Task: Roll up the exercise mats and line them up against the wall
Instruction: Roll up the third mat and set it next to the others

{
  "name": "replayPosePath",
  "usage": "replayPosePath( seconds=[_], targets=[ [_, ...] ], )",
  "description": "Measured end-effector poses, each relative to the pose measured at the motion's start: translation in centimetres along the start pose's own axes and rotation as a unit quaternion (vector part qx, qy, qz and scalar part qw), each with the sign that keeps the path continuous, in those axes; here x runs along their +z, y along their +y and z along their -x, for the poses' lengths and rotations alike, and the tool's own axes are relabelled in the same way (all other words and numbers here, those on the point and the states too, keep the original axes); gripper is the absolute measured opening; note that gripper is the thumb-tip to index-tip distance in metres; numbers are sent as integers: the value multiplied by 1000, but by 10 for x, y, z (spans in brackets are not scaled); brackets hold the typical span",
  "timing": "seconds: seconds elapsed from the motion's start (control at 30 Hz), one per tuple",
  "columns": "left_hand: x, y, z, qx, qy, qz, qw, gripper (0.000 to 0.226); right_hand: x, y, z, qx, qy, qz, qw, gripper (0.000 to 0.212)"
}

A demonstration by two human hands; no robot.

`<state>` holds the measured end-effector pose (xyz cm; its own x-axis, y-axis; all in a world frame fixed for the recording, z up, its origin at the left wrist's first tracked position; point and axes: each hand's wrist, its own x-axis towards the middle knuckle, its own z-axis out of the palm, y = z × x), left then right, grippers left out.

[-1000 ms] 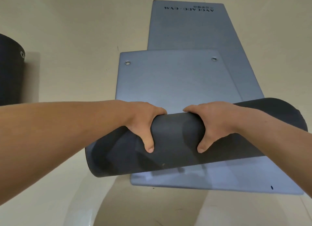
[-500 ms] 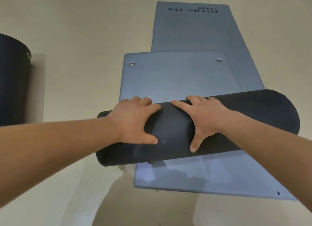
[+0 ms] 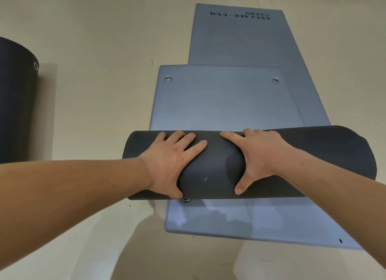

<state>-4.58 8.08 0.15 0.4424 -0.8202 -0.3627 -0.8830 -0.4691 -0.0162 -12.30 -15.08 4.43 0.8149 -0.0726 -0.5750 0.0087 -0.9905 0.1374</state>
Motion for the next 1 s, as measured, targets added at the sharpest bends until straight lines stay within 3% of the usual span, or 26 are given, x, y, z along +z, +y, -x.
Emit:
replayPosePath(
  seconds=[0.13, 0.23, 0.37, 0.5, 0.57, 0.63, 0.7, 0.8, 1.0],
  targets=[
    [-16, -17, -20, 9, -36, 35, 999, 135, -3, 8, 0, 1, 37, -47, 998, 147],
    [-34, -42, -41, -10, -85, 127, 988, 139, 2, 8, 12, 19, 116, 4, 993, 135],
    [-53, -67, -60, -41, -122, 212, 969, 141, 12, -1, 14, 48, 97, 24, 994, 151],
    [-59, -63, -51, -66, -53, 117, 990, 120, 7, 8, -8, 36, 108, 58, 992, 151],
    [-54, -58, -34, -87, 24, 59, 994, 98, -5, 16, -19, 31, 86, 34, 995, 151],
    [-38, -48, -17, -84, 114, 66, 988, 77, -21, 26, -31, 27, 57, -2, 998, 152],
    [-21, -34, -7, -78, 111, 47, 990, 90, -39, 34, -41, 24, 25, -34, 999, 152],
    [-1, -21, -13, -112, -5, -39, 993, 134, -54, 34, -50, 27, 3, -47, 999, 152],
    [1, -33, -38, -120, 52, -28, 991, 124, -24, 10, -32, 42, 92, 9, 995, 142]
  ],
)
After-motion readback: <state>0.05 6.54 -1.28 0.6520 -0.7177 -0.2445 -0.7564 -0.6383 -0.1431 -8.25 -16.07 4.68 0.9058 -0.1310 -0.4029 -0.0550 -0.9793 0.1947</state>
